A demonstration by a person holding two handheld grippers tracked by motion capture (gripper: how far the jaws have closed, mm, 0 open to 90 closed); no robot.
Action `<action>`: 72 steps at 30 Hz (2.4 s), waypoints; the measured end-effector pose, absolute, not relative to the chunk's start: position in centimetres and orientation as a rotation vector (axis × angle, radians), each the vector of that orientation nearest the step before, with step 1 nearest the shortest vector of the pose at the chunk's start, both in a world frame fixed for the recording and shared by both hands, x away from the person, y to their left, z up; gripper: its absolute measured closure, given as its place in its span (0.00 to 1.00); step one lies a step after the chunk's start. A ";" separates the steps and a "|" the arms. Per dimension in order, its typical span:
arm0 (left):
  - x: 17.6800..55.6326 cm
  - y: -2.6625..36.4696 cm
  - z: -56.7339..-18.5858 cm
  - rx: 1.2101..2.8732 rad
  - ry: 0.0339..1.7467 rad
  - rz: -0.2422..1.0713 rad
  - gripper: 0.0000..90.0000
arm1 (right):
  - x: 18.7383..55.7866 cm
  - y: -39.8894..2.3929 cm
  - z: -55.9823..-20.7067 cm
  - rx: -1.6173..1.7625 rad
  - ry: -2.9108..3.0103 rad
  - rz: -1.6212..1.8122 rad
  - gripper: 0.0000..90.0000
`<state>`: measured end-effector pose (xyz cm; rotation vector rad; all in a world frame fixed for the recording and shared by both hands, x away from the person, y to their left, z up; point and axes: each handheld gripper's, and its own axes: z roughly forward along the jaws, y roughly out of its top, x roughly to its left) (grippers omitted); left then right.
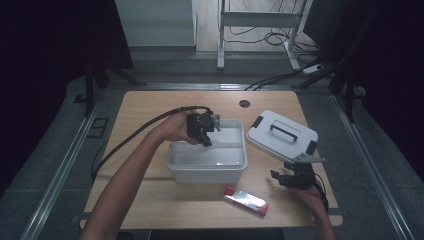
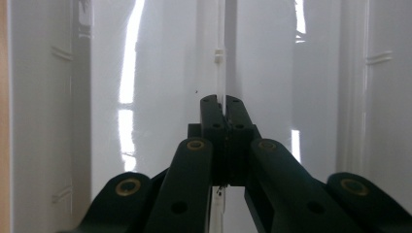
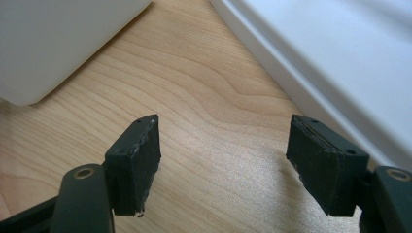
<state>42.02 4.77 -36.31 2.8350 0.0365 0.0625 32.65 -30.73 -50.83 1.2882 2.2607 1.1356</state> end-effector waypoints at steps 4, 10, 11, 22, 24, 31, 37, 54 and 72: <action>42.0 5.1 -35.6 2.796 0.036 0.064 1.00 | 32.6 -30.7 -50.8 1.286 2.263 1.134 0.31; 41.9 5.9 -33.6 2.754 0.047 0.109 1.00 | 32.6 -30.8 -50.8 1.291 2.260 1.136 0.31; 41.8 6.1 -33.3 2.747 0.042 0.107 1.00 | 32.6 -30.8 -50.8 1.293 2.259 1.136 0.31; 41.5 8.7 -30.4 2.709 0.092 0.180 1.00 | 32.6 -31.1 -50.8 1.305 2.252 1.136 0.31; 41.5 9.4 -29.8 2.706 0.104 0.198 1.00 | 32.6 -31.2 -50.8 1.308 2.251 1.137 0.31; 41.0 12.2 -28.1 2.697 0.190 0.244 1.00 | 32.6 -31.2 -50.8 1.313 2.250 1.136 0.31; 40.6 14.8 -26.6 2.698 0.244 0.287 1.00 | 32.6 -31.3 -50.8 1.313 2.250 1.139 0.31; 40.6 20.4 -26.7 2.683 0.411 0.317 1.00 | 32.7 -31.5 -50.8 1.325 2.241 1.143 0.31; 40.2 27.4 -28.6 2.694 0.619 0.321 1.00 | 32.7 -31.5 -50.9 1.330 2.245 1.133 0.31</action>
